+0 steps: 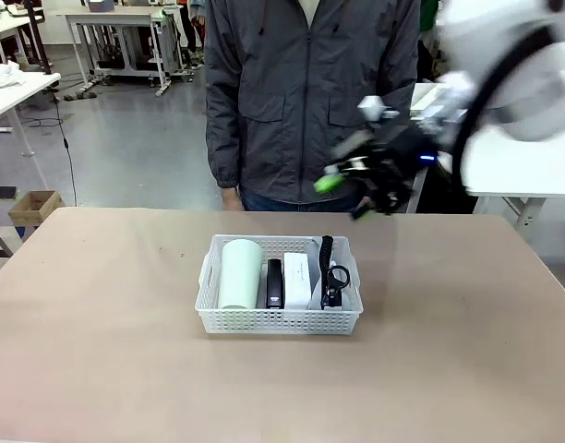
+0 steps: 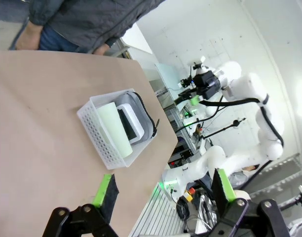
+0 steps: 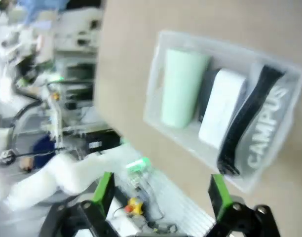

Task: Efficiently arrange items inside the basket to fit them all.
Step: Pick up the Reusable plastic cup and place it inside the Organizing basket.

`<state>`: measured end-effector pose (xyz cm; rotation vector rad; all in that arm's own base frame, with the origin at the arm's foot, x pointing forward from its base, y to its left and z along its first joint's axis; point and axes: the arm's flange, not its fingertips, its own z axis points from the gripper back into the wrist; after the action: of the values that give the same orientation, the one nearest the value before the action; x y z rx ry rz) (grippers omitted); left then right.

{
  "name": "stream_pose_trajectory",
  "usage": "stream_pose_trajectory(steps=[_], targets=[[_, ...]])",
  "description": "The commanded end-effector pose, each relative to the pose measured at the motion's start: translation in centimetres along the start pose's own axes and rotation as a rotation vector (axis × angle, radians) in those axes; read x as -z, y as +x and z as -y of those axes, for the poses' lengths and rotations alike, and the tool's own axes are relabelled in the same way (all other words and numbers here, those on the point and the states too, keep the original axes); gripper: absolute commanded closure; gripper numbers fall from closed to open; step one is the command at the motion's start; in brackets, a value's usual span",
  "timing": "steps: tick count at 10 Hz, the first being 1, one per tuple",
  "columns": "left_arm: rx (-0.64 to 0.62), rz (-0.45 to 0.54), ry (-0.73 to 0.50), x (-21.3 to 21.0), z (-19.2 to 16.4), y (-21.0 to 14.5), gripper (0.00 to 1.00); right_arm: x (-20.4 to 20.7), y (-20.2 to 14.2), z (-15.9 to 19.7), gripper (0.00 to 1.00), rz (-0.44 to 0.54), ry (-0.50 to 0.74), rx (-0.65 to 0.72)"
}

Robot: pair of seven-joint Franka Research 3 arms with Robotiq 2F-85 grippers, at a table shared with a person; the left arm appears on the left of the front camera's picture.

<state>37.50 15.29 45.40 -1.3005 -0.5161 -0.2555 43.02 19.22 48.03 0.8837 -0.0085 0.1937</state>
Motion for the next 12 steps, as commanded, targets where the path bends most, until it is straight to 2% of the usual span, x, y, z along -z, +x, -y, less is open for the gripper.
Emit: stream_pose_trajectory(steps=[1, 3, 4, 6, 7, 8, 9, 12], targets=[[-0.001, -0.009, 0.000, 0.0, 0.2, -0.1, 0.00, -5.0, -3.7, 9.1, 0.00, -0.019, 0.219, 0.037], [-0.001, -0.009, 0.000, 0.0, 0.2, -0.1, 0.00, -8.2, -7.4, 15.3, 0.00, 0.137, 0.480, 0.025], [-0.001, -0.009, 0.000, 0.0, 0.2, -0.1, 0.00, -8.6, -9.6, 17.9, 0.00, 0.253, 0.538, 0.150], [-0.001, -0.009, 0.000, 0.0, 0.2, -0.1, 0.00, -7.8, -12.4, 20.1, 0.00, 0.372, 0.548, 0.191], [-0.001, -0.009, 0.000, 0.0, 0.2, -0.1, 0.00, -7.2, -13.0, 20.7, 0.00, 0.383, 0.535, 0.205], [-0.001, -0.009, 0.000, 0.0, 0.2, -0.1, 0.00, -6.0, -12.4, 20.6, 0.00, 0.348, 0.485, 0.286], [-0.001, -0.009, 0.000, 0.0, 0.2, -0.1, 0.00, -10.2, -10.9, 22.4, 0.00, 0.334, 0.549, 0.235], [-0.001, -0.009, 0.000, 0.0, 0.2, -0.1, 0.00, -10.2, -10.9, 22.4, 0.00, 0.334, 0.549, 0.235]])
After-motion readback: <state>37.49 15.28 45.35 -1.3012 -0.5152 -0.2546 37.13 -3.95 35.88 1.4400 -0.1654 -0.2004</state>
